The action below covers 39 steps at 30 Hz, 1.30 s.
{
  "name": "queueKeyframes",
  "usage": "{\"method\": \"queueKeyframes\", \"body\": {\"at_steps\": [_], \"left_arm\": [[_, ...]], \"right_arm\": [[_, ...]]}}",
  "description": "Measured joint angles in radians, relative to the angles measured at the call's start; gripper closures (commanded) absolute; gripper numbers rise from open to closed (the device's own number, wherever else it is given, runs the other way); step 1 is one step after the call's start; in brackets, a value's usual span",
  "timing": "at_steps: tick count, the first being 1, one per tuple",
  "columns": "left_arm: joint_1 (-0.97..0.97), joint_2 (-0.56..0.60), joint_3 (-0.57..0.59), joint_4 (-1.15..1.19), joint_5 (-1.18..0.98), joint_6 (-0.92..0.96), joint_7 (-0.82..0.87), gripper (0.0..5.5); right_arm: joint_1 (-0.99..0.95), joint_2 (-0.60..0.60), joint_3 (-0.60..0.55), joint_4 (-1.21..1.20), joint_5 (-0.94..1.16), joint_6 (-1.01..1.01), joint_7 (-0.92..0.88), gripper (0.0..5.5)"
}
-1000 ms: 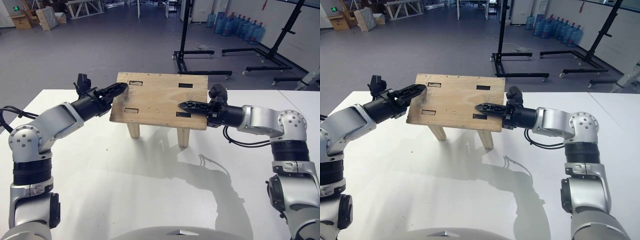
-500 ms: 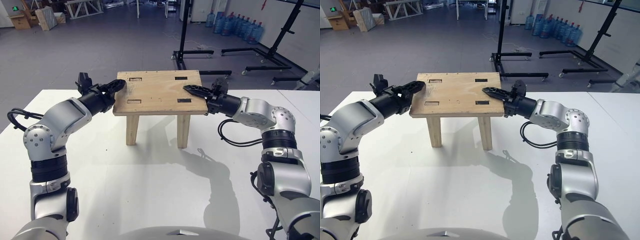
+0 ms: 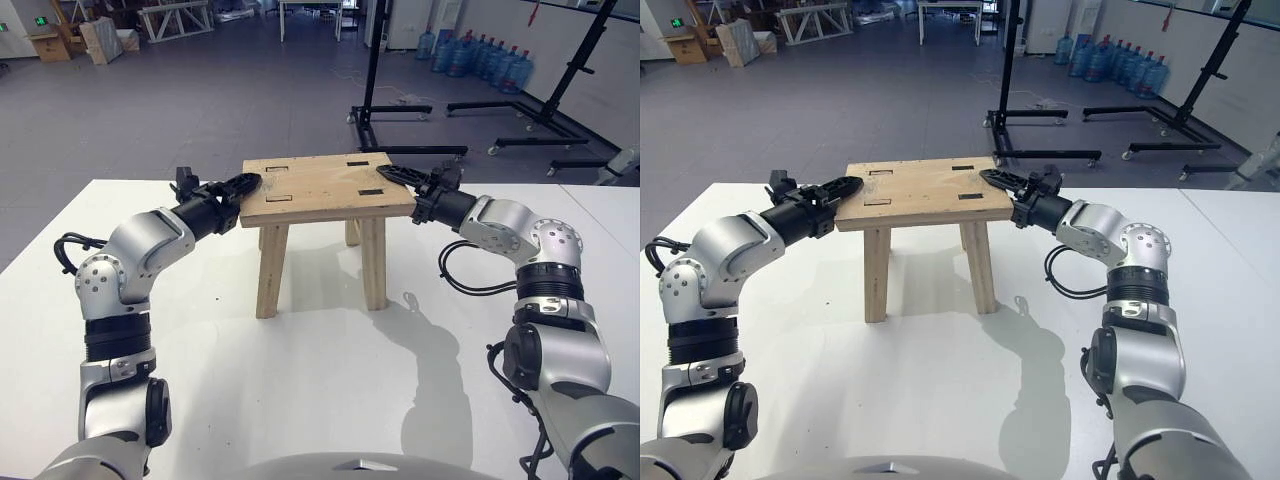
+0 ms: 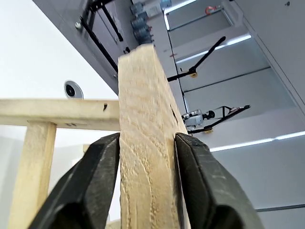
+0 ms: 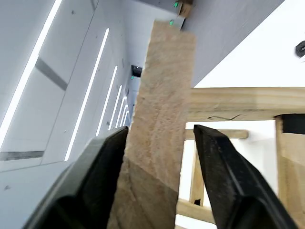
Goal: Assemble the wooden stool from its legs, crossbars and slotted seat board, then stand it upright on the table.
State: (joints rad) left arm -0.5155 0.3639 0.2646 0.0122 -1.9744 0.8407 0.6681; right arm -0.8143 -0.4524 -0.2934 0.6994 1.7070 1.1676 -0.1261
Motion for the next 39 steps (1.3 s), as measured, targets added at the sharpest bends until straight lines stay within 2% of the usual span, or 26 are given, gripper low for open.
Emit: {"method": "queueKeyframes", "body": {"at_steps": [12,18,21,23,25,28,31,33,36,39], "left_arm": [[-0.008,0.071,0.027,0.111,0.036,0.026,-0.184,1.16],[-0.092,0.127,0.094,0.167,0.067,0.025,-0.243,0.11],[-0.094,0.159,0.129,0.202,0.115,0.025,-0.271,0.11],[-0.038,0.242,0.175,0.146,0.220,0.015,-0.314,0.11],[0.126,0.331,0.200,-0.046,0.447,-0.027,-0.365,0.11],[0.324,0.349,0.136,-0.289,0.766,-0.141,-0.381,0.11],[0.501,0.260,-0.079,-0.494,1.167,-0.307,-0.337,0.11],[0.549,0.206,-0.181,-0.545,1.349,-0.386,-0.327,0.11],[0.552,0.145,-0.200,-0.551,1.505,-0.461,-0.331,0.11],[0.559,0.051,-0.182,-0.529,1.540,-0.497,-0.340,0.11]], "right_arm": [[-0.009,0.075,-0.127,0.000,-0.090,0.017,-0.030,0.12],[-0.014,0.064,-0.209,-0.005,-0.099,0.019,-0.064,0.10],[-0.027,0.013,-0.251,-0.003,-0.122,0.005,-0.058,0.10],[-0.024,-0.063,-0.273,-0.034,-0.186,-0.026,-0.039,0.10],[0.053,-0.142,-0.257,-0.213,-0.308,-0.085,-0.021,0.10],[0.241,-0.119,-0.144,-0.522,-0.542,-0.223,-0.068,0.10],[0.542,0.025,0.142,-0.877,-0.977,-0.498,-0.210,0.10],[0.651,0.106,0.254,-0.997,-1.181,-0.665,-0.260,0.10],[0.662,0.131,0.239,-1.021,-1.347,-0.837,-0.257,0.10],[0.669,0.170,0.220,-0.977,-1.385,-0.898,-0.213,0.10]]}}
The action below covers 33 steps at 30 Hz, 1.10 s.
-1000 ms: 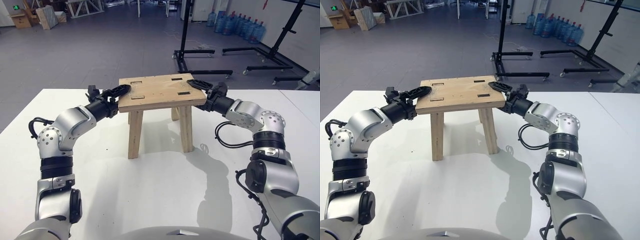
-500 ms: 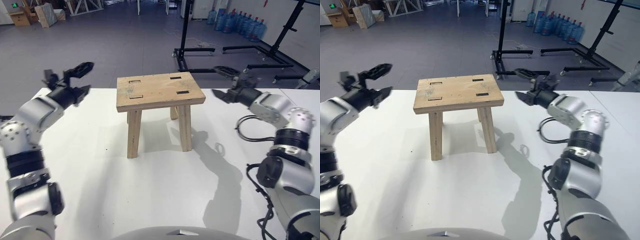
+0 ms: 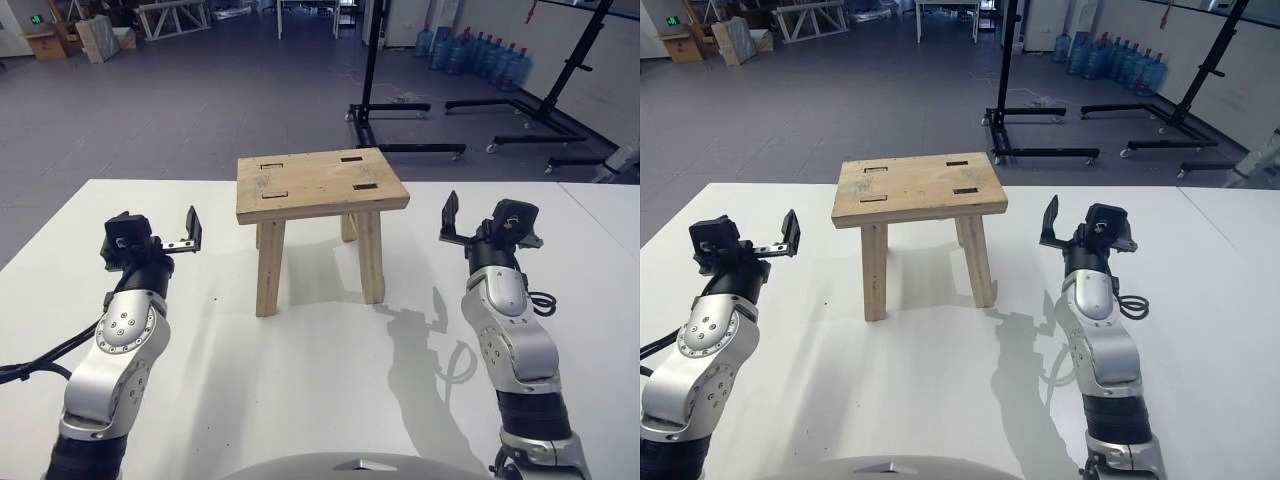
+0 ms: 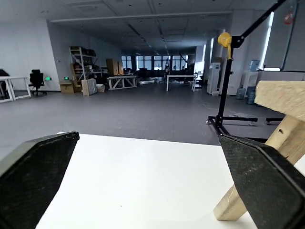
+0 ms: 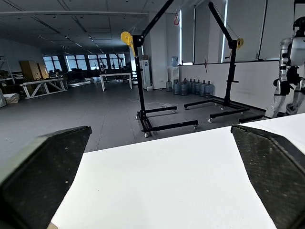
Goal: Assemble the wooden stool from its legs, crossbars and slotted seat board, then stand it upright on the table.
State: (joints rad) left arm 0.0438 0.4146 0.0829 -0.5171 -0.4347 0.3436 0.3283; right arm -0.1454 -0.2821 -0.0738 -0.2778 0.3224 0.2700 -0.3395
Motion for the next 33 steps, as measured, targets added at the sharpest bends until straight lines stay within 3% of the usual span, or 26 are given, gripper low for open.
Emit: {"method": "queueKeyframes", "body": {"at_steps": [5,12,22,33], "left_arm": [[0.037,-0.169,-0.016,0.050,0.045,-0.056,-0.021,0.11],[0.035,-0.291,-0.041,0.125,0.093,-0.102,-0.087,0.11],[0.066,-0.336,-0.039,0.130,0.170,-0.120,-0.152,0.11],[0.032,-0.297,0.020,0.151,0.182,-0.093,-0.249,0.11]], "right_arm": [[0.072,0.043,0.015,0.054,-0.048,-0.078,0.133,0.10],[0.074,0.044,-0.033,0.190,-0.089,-0.174,0.249,0.10],[0.075,0.076,-0.033,0.215,-0.134,-0.210,0.325,0.10],[0.124,0.168,0.026,0.202,-0.204,-0.231,0.326,0.10]]}}
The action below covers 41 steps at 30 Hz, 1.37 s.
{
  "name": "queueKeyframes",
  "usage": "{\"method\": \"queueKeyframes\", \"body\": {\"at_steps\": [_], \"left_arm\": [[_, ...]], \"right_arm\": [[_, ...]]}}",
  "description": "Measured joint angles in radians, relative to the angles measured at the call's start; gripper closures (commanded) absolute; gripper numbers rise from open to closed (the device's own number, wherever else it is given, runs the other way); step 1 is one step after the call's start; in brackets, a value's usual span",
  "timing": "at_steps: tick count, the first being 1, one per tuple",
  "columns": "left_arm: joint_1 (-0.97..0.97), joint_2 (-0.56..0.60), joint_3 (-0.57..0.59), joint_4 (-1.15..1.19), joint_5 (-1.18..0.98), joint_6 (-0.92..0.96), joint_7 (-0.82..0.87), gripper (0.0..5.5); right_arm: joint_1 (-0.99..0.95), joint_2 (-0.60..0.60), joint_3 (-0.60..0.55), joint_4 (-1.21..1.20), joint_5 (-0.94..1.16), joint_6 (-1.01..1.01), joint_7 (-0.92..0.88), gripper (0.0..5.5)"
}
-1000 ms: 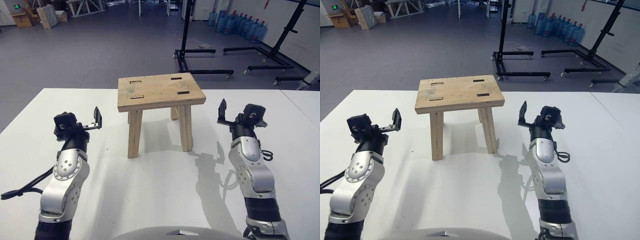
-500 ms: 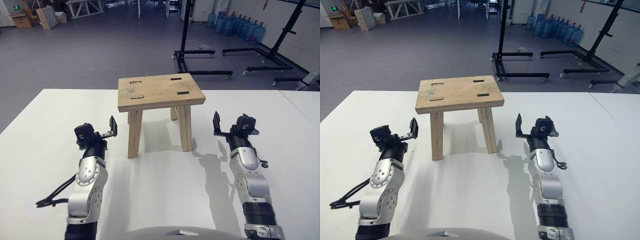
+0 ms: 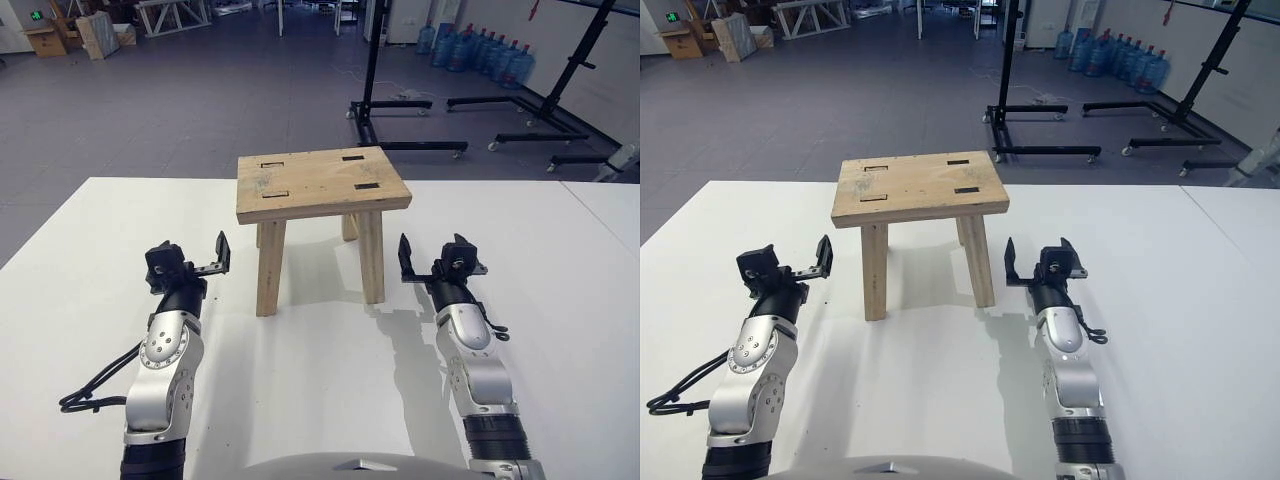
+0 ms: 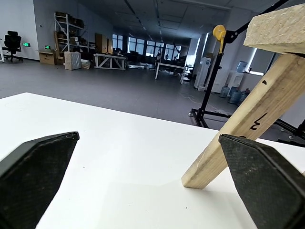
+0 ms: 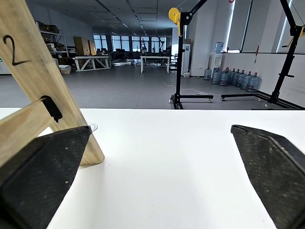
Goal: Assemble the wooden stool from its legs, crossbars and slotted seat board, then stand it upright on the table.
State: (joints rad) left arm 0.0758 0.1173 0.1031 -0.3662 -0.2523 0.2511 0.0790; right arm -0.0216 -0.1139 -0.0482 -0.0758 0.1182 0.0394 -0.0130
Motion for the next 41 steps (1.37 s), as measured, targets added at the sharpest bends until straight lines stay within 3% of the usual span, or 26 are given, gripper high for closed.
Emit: {"method": "queueKeyframes", "body": {"at_steps": [20,30,41], "left_arm": [[-0.132,-0.014,0.071,0.101,0.036,-0.004,-0.008,0.11],[-0.169,-0.067,0.137,0.142,0.030,0.057,0.089,0.11],[-0.176,-0.080,0.107,0.149,0.042,0.064,0.071,0.11]], "right_arm": [[-0.095,0.012,-0.070,0.110,-0.005,-0.042,-0.001,0.10],[-0.119,0.013,-0.071,0.137,-0.014,-0.042,0.000,0.10],[-0.124,0.015,-0.071,0.150,-0.018,-0.043,0.001,0.10]]}}
